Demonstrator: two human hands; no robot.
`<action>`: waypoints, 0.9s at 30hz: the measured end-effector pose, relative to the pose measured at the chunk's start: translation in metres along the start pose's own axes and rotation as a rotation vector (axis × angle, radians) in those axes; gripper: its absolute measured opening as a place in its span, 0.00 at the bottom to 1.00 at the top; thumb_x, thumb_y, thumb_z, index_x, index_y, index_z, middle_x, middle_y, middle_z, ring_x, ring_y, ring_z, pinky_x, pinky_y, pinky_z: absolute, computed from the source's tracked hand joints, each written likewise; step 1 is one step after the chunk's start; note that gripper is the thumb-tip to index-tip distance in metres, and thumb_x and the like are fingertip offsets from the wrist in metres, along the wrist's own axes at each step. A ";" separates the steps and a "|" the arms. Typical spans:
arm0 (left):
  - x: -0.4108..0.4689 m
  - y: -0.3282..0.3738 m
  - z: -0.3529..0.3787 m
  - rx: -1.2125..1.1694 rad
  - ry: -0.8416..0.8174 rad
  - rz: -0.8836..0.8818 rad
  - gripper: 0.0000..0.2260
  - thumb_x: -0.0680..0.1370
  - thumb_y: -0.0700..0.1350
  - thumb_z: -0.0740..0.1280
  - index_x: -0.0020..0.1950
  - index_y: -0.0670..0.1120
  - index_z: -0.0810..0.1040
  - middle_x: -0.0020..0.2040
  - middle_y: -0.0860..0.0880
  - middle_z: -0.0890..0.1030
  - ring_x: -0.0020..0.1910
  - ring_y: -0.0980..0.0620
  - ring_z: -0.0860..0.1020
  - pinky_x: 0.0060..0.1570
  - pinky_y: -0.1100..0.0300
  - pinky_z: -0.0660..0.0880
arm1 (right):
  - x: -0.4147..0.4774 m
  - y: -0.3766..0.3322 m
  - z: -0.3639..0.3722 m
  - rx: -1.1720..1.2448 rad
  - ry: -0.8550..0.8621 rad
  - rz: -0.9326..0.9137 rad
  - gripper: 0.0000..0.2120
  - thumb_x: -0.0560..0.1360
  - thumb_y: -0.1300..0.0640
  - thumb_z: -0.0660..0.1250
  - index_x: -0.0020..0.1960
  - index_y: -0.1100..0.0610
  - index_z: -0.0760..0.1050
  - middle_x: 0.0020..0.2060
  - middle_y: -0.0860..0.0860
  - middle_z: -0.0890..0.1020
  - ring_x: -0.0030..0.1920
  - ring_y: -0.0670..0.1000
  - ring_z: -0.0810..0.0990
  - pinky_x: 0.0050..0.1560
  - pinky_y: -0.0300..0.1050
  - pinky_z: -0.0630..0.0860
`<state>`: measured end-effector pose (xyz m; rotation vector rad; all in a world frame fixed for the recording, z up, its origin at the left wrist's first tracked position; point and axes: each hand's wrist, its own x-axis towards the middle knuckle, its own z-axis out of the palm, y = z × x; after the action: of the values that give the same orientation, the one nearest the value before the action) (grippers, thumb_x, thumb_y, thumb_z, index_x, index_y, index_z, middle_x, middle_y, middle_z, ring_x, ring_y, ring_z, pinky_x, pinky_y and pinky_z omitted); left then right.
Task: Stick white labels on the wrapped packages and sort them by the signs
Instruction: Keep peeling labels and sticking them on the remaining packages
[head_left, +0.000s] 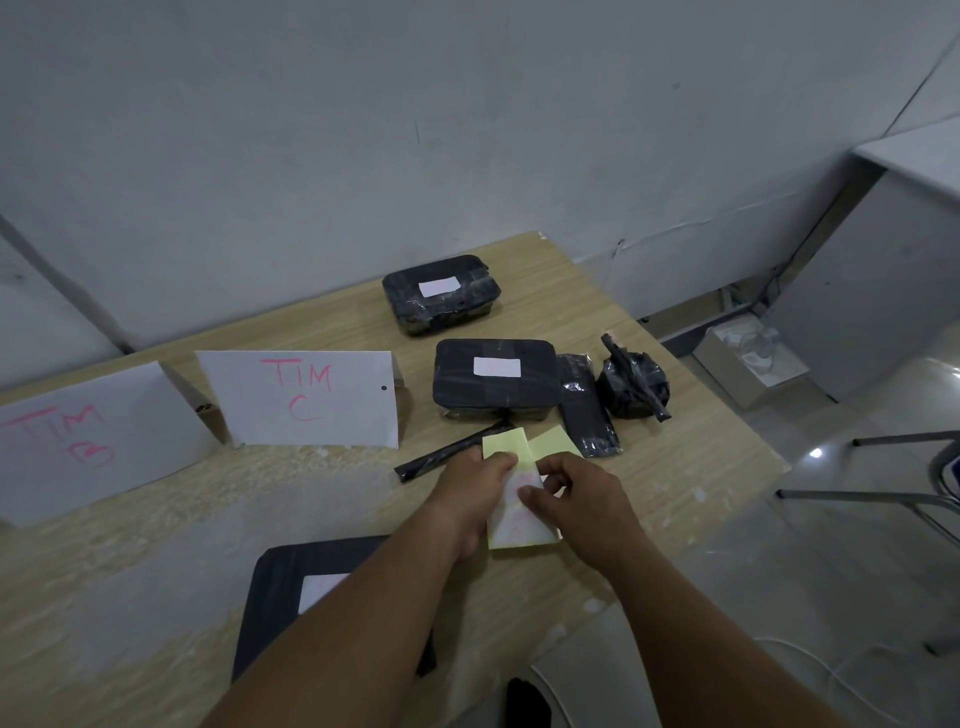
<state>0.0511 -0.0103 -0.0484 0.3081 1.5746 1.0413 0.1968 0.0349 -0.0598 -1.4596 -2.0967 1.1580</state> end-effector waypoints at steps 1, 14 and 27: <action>-0.001 0.000 0.000 0.001 -0.006 0.006 0.04 0.80 0.47 0.65 0.50 0.48 0.78 0.46 0.46 0.83 0.43 0.48 0.82 0.31 0.61 0.76 | 0.000 0.000 0.000 0.008 0.001 0.004 0.08 0.70 0.49 0.74 0.46 0.45 0.77 0.37 0.44 0.80 0.38 0.43 0.78 0.38 0.38 0.74; -0.005 0.000 -0.003 -0.014 0.015 -0.011 0.10 0.82 0.41 0.61 0.52 0.39 0.80 0.49 0.37 0.84 0.48 0.39 0.82 0.46 0.50 0.77 | -0.003 -0.003 0.005 -0.052 0.046 0.016 0.09 0.71 0.47 0.74 0.46 0.45 0.74 0.39 0.43 0.79 0.41 0.44 0.77 0.43 0.44 0.75; -0.008 0.006 -0.009 -0.096 -0.046 -0.119 0.09 0.82 0.47 0.62 0.54 0.45 0.80 0.51 0.40 0.85 0.51 0.44 0.82 0.52 0.48 0.80 | -0.012 -0.013 0.008 -0.300 0.021 -0.241 0.17 0.75 0.44 0.66 0.64 0.43 0.72 0.50 0.43 0.74 0.50 0.45 0.73 0.49 0.46 0.74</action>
<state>0.0429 -0.0165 -0.0388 0.1700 1.4785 1.0066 0.1886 0.0187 -0.0529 -1.2813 -2.4317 0.7610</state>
